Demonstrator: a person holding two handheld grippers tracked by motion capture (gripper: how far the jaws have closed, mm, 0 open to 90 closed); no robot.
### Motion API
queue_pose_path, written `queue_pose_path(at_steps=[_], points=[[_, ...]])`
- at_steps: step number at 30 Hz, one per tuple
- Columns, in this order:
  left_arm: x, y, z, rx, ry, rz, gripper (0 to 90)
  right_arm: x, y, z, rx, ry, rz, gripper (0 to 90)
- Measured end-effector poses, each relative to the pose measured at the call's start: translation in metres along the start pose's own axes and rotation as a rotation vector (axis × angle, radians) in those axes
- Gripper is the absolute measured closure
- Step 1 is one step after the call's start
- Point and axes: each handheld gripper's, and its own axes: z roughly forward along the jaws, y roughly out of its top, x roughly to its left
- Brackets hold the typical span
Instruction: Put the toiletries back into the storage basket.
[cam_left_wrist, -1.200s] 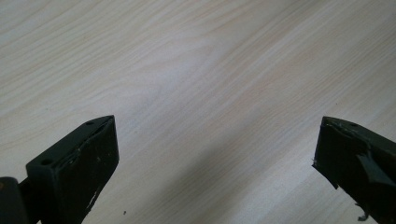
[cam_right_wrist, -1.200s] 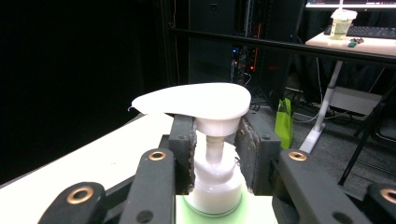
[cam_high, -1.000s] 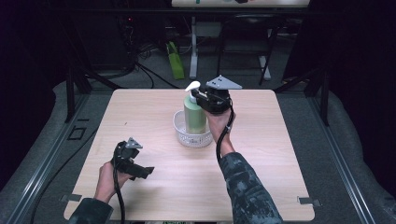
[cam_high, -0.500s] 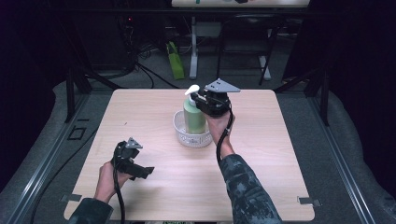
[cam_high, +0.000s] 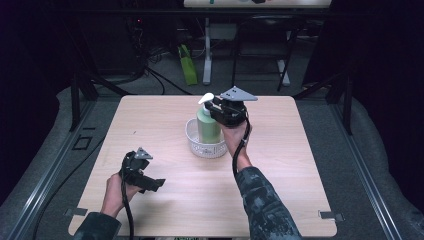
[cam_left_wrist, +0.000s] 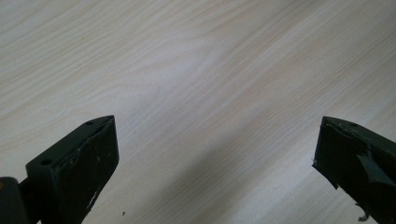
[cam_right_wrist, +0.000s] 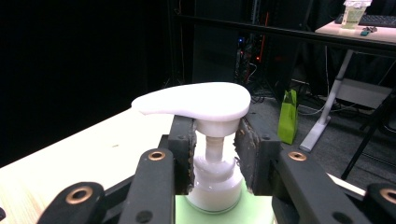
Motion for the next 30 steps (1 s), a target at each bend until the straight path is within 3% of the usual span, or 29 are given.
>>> queue_pose_path(at_steps=[10, 15, 21, 23, 30], points=[[-0.001, 0.0, 0.0, -0.002, -0.002, 0.004, 0.0, 0.0, 0.0, -0.002, 0.003, 0.022, -0.003, 67.4], [-0.001, 0.0, 0.001, -0.002, -0.003, 0.004, 0.0, 0.001, 0.001, -0.002, 0.017, 0.018, -0.011, 61.0], [-0.001, 0.0, 0.001, -0.001, -0.002, 0.007, 0.0, 0.003, 0.003, -0.003, 0.043, 0.006, -0.016, 42.6], [-0.001, 0.0, 0.001, -0.001, -0.002, 0.007, 0.0, 0.002, 0.004, -0.004, 0.071, -0.011, -0.014, 31.9], [-0.001, 0.0, 0.001, 0.002, -0.006, 0.006, 0.0, -0.001, 0.004, -0.012, 0.126, -0.006, -0.005, 18.8]])
